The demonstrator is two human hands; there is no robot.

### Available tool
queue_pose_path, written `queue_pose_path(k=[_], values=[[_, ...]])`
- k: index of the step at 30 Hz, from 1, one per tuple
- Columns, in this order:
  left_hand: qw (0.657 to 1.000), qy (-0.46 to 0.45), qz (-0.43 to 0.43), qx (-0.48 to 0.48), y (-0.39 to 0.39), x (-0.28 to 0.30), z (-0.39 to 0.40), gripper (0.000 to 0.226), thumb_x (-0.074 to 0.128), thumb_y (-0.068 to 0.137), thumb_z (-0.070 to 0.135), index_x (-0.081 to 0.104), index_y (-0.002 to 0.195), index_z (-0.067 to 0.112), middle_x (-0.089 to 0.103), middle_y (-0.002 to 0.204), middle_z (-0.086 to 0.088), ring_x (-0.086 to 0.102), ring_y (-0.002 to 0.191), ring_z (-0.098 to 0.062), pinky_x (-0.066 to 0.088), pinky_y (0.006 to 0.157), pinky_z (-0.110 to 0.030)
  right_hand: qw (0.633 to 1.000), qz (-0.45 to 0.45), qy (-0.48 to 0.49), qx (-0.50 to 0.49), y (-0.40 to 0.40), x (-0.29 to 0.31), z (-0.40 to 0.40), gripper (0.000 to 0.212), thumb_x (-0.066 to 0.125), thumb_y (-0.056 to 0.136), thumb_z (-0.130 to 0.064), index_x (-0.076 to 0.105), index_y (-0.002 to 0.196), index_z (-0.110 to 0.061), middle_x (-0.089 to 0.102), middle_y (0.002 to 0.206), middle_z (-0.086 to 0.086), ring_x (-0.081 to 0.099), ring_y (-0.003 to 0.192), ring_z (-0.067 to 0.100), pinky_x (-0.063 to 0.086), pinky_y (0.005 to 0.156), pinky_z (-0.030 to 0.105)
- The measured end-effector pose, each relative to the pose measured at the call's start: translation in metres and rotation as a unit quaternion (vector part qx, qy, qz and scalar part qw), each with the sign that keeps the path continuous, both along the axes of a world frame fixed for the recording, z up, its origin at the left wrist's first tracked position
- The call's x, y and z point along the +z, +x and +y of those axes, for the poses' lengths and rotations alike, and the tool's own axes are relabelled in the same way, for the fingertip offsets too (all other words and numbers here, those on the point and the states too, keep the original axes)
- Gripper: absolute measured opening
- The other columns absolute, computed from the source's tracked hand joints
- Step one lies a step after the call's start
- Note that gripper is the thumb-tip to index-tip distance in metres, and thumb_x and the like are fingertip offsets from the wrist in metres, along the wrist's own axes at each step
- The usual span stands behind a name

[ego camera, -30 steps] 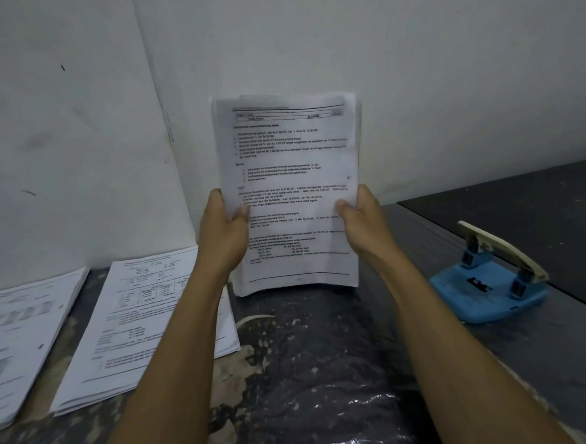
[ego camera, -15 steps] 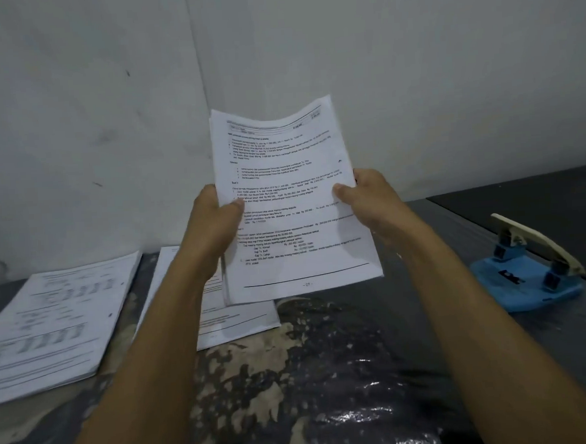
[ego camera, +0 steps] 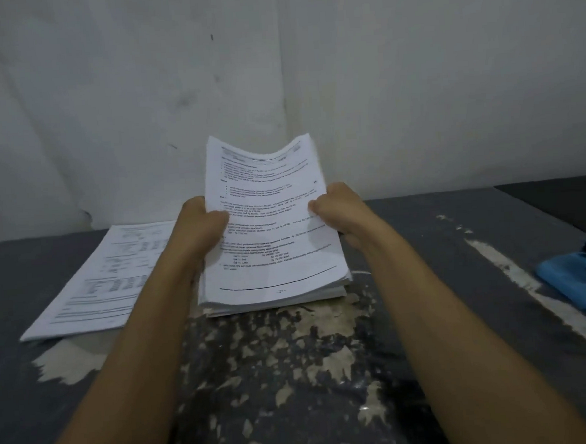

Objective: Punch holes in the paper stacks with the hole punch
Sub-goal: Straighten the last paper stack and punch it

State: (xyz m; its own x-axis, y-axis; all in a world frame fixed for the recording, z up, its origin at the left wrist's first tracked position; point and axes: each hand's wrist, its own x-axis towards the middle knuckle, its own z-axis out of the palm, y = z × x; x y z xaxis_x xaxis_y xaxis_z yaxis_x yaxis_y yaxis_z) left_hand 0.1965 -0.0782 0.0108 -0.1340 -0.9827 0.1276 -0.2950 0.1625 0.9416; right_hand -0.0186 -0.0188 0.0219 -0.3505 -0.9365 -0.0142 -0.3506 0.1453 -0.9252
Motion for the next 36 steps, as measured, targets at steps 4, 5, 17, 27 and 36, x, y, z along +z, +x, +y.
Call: queue_pose_path(k=[4, 5, 17, 27, 36], values=[[0.999, -0.004, -0.041, -0.006, 0.008, -0.011, -0.006, 0.029, 0.056, 0.095, 0.007, 0.064, 0.078, 0.028, 0.066, 0.075, 0.017, 0.066, 0.065, 0.001, 0.049, 0.049, -0.012, 1.000, 0.022, 0.005, -0.016, 0.015, -0.024, -0.011, 0.018, 0.045, 0.094, -0.001, 0.061, 0.095, -0.010, 0.064, 0.086, 0.000, 0.060, 0.076, 0.014, 0.049, 0.053, 0.017], [0.999, -0.001, -0.051, -0.006, 0.008, -0.014, -0.006, 0.029, 0.057, 0.095, 0.007, 0.063, 0.076, 0.029, 0.066, 0.076, 0.016, 0.066, 0.067, -0.001, 0.051, 0.053, -0.015, 0.999, 0.027, 0.010, -0.020, 0.016, -0.028, -0.012, 0.019, 0.046, 0.094, -0.001, 0.062, 0.101, -0.009, 0.065, 0.090, 0.002, 0.062, 0.080, 0.017, 0.053, 0.061, 0.022], [0.936, 0.034, -0.349, 0.025, -0.007, -0.042, -0.014, 0.038, 0.051, 0.094, 0.022, 0.054, 0.131, 0.012, 0.058, 0.133, -0.014, 0.051, 0.123, -0.036, 0.043, 0.106, -0.047, 0.940, 0.294, 0.167, -0.053, 0.026, -0.050, -0.027, 0.042, 0.046, 0.093, -0.016, 0.050, 0.132, -0.002, 0.045, 0.143, 0.021, 0.037, 0.132, 0.038, 0.035, 0.108, 0.042], [0.963, 0.017, -0.268, 0.037, -0.008, -0.045, -0.014, 0.035, 0.050, 0.094, 0.010, 0.057, 0.128, 0.004, 0.061, 0.129, -0.014, 0.057, 0.118, -0.033, 0.046, 0.104, -0.044, 0.977, 0.184, 0.086, -0.060, 0.015, -0.051, -0.023, 0.025, 0.050, 0.093, -0.010, 0.062, 0.112, 0.002, 0.066, 0.112, 0.014, 0.063, 0.095, 0.027, 0.050, 0.073, 0.032], [0.990, 0.019, -0.134, 0.035, -0.008, -0.049, -0.018, 0.035, 0.060, 0.092, 0.009, 0.050, 0.126, 0.011, 0.062, 0.125, -0.007, 0.062, 0.109, -0.023, 0.055, 0.087, -0.037, 0.982, 0.165, 0.071, -0.066, 0.013, -0.058, -0.024, 0.023, 0.057, 0.091, -0.010, 0.062, 0.110, 0.003, 0.067, 0.111, 0.014, 0.065, 0.100, 0.028, 0.055, 0.081, 0.037]])
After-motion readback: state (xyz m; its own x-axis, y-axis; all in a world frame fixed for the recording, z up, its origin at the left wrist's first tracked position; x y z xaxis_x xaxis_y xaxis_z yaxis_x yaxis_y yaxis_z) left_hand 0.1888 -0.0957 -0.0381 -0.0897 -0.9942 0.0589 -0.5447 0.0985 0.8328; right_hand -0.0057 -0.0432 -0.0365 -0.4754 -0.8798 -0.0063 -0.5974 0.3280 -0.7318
